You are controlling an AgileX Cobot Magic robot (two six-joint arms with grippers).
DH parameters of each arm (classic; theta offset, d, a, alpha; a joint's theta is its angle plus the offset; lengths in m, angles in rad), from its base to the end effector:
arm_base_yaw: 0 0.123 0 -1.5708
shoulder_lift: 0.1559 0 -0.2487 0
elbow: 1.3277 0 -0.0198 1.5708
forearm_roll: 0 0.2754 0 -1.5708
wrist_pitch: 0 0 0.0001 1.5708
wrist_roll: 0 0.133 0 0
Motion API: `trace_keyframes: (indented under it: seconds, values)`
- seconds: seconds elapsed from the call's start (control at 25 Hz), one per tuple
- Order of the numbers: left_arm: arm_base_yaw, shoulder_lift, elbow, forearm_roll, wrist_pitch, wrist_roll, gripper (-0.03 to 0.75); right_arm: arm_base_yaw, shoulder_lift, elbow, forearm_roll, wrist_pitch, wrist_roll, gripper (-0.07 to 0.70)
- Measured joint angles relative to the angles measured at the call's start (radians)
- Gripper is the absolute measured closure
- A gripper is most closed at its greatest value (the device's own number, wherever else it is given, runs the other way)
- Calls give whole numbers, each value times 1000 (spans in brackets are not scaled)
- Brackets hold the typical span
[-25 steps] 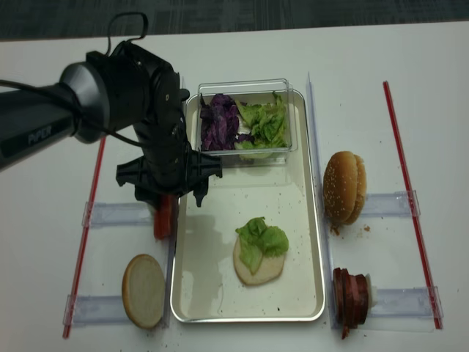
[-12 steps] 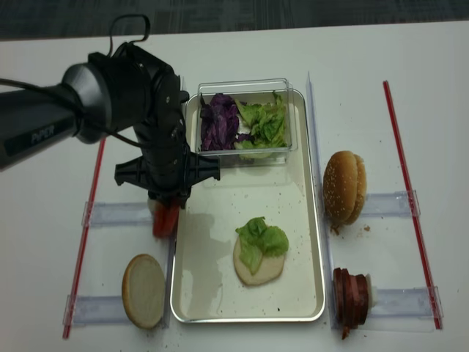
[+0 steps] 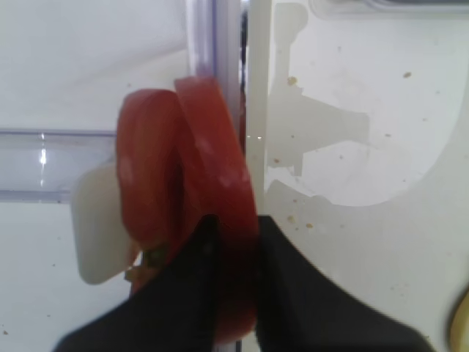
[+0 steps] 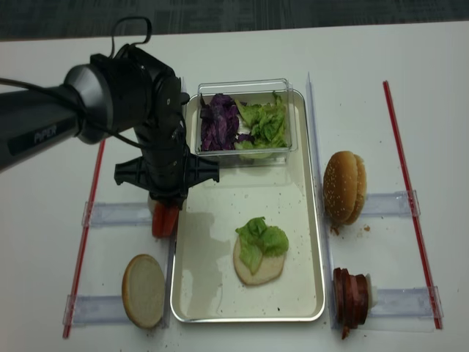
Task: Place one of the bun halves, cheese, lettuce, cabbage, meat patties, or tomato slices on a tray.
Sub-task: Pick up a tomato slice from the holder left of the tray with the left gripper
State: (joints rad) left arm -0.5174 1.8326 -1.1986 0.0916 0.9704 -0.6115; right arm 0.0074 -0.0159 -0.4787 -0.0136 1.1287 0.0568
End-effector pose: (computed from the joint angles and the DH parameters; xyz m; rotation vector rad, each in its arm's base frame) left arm 0.3124 -0.1662 0.0916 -0.0677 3.0539 0.0556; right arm 0.0865 -0.0010 0.2563 0.0535 2.1170 0.0217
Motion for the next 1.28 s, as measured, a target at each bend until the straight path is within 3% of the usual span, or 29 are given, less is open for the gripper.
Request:
trace_keyframes:
  seconds: [0.36, 1.28]
  values:
    - [0, -24, 0, 33, 10, -10, 640, 0, 0, 0, 0, 0, 0, 595]
    - [0, -180, -26, 69, 164, -13, 642, 0, 0, 0, 0, 0, 0, 595]
